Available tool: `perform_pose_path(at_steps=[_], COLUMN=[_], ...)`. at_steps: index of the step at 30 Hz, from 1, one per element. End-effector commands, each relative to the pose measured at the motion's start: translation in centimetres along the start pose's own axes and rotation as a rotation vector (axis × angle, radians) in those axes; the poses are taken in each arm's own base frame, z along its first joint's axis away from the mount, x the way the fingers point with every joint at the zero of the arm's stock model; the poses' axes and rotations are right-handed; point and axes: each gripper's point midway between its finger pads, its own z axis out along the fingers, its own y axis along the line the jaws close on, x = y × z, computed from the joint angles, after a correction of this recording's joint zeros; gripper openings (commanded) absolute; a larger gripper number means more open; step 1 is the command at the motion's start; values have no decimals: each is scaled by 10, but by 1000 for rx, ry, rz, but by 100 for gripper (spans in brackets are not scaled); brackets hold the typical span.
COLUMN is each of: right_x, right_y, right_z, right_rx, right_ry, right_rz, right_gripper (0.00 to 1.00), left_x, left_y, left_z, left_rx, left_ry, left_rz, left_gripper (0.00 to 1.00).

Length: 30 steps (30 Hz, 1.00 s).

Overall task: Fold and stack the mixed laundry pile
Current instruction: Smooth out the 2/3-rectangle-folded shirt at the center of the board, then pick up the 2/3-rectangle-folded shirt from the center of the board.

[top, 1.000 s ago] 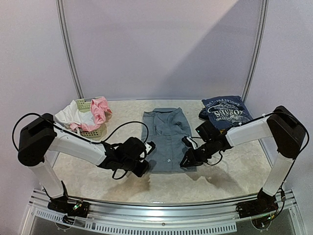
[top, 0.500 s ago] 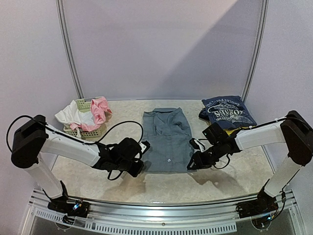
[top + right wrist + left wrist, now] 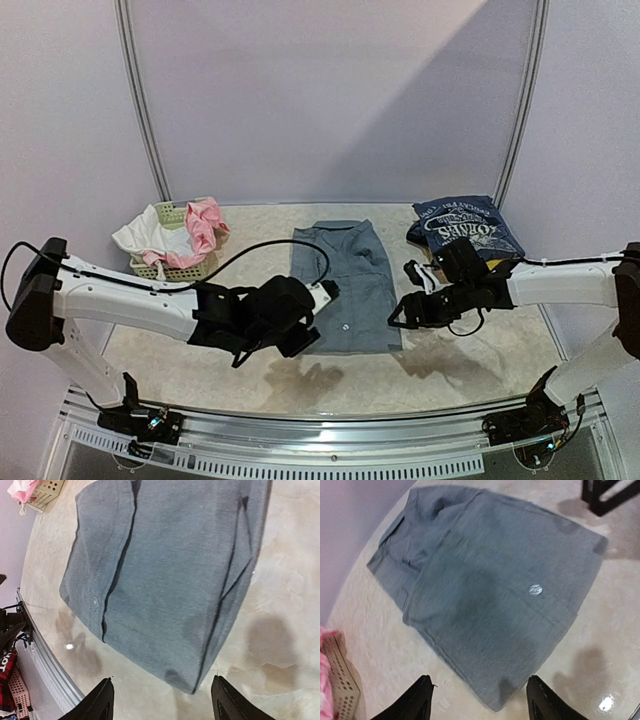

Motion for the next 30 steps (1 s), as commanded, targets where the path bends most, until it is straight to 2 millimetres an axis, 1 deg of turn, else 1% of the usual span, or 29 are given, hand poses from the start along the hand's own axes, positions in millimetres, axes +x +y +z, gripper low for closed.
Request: perform_pose_path(at_steps=[1, 4, 7, 9, 11, 15, 21, 30], right_x=[-9, -11, -13, -12, -10, -10, -10, -10], right_y=[-30, -47, -53, -55, -56, -53, -54, -52], right_z=[-10, -18, -30, -35, -38, -40, -39, -37], right_rx=[52, 80, 107, 114, 115, 104, 99, 83], right_ry=[-74, -123, -166, -176, -181, -183, -182, -176], right_rz=[92, 147, 169, 172, 172, 168, 168, 169], right_gripper=[70, 75, 78, 80, 81, 83, 85, 86], left_x=[-12, -18, -18, -16, -15, -10, -2, 8], left_y=[-31, -56, -81, -90, -96, -104, -109, -100], left_z=[-3, 4, 14, 22, 29, 41, 59, 82], left_rx=[-44, -15, 51, 71, 68, 70, 40, -65], left_ry=[18, 22, 47, 77, 93, 113, 156, 188], left_rz=[312, 444, 535, 579, 617, 665, 730, 797], left_gripper=[67, 68, 69, 69, 69, 69, 67, 64])
